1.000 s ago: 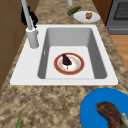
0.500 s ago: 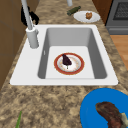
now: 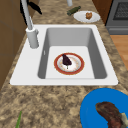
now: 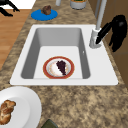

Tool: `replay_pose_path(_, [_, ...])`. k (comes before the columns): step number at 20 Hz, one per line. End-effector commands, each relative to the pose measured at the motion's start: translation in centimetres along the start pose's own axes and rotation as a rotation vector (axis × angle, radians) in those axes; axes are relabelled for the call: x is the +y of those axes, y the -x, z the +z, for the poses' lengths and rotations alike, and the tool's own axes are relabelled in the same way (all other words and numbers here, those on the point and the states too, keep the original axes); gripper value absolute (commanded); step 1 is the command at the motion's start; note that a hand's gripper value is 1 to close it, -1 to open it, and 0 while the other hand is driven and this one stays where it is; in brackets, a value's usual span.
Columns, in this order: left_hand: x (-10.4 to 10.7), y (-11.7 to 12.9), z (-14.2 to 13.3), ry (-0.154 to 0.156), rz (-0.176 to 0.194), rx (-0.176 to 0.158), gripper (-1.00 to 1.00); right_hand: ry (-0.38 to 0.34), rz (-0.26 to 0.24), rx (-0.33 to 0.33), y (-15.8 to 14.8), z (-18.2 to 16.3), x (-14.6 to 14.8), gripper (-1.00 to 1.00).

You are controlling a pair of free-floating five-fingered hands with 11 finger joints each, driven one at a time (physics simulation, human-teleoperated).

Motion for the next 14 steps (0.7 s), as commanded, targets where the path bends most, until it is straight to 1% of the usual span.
replay_pose_path(1, [0.0, 0.0, 0.0, 0.0, 0.0, 0.0, 0.0, 0.011, -0.02, -0.044, 1.7, 1.4, 0.1, -1.0])
replay_pose_path(4, [0.0, 0.0, 0.0, 0.0, 0.0, 0.0, 0.0, 0.017, -0.009, -0.074, 2.9, 1.4, 1.2, -1.0])
replay_pose_path(6, [0.0, 0.0, 0.0, 0.0, 0.0, 0.0, 0.0, 0.031, -0.001, -0.09, 3.7, 1.9, 2.5, -1.0])
replay_pose_path(8, [0.0, 0.0, 0.0, 0.0, 0.0, 0.0, 0.0, 0.059, -0.021, -0.092, 4.0, 2.1, 4.0, -1.0])
replay_pose_path(12, [0.0, 0.0, 0.0, 0.0, 0.0, 0.0, 0.0, 0.094, -0.018, -0.096, 4.7, 2.5, 6.2, -1.0])
replay_pose_path(14, [0.0, 0.0, 0.0, 0.0, 0.0, 0.0, 0.0, 0.121, -0.012, -0.093, 5.9, 2.9, 6.4, -1.0])
